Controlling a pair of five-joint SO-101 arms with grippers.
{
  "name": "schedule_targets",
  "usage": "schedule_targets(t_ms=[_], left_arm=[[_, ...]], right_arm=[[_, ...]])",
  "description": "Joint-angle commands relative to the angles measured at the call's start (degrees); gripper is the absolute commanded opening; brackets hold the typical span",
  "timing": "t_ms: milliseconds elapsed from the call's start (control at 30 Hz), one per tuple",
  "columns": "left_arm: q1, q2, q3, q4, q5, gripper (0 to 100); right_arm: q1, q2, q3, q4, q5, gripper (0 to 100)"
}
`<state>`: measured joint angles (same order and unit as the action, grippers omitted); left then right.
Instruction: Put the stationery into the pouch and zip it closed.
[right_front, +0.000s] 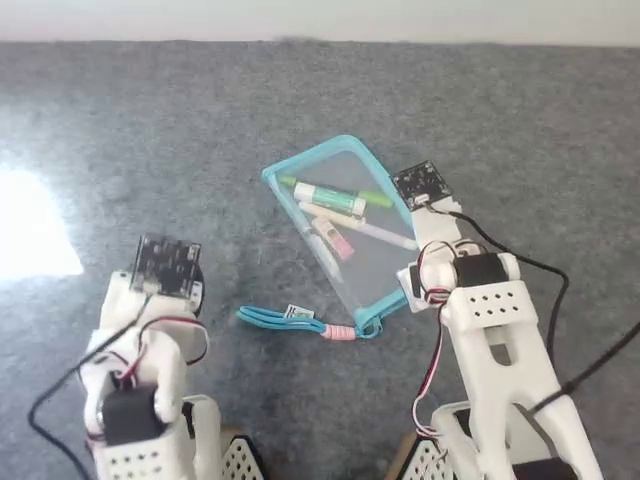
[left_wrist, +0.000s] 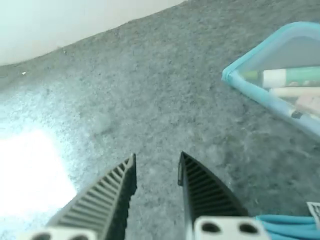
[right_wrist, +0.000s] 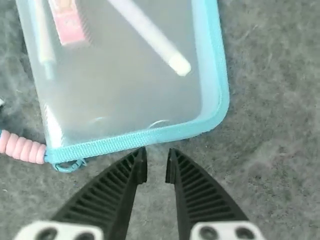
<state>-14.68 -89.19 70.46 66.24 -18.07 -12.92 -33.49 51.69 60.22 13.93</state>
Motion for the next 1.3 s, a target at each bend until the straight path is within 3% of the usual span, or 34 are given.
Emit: schedule_targets(t_ms=[0,167,400,700,967,1267], left_arm=[[3.78,19.16,-13.23,-0.35,0.70,14],[4.84,33.41,-19.74,-1.05,3.34,13],[5.01,11.87,-1.10,-7.03,5.10,13],[4.66,-15.47,24.84,-7.03,5.10,13],[4.66,-14.51,25.98,-7.65,5.27,13],[4.66,-14.33,25.98,-7.65,5.10,13]], right_arm=[[-0.48,-0.04,1.32,-3.65,1.41,15.1],[0.13,-0.13,2.90,-3.65,1.41,23.3],[0.13,-15.52,10.02,-3.82,1.41,23.4],[0.40,-38.20,27.08,-2.95,3.34,23.4],[7.78,-48.84,33.32,-0.66,3.52,23.4],[8.48,-55.25,40.44,-1.10,3.52,23.3]])
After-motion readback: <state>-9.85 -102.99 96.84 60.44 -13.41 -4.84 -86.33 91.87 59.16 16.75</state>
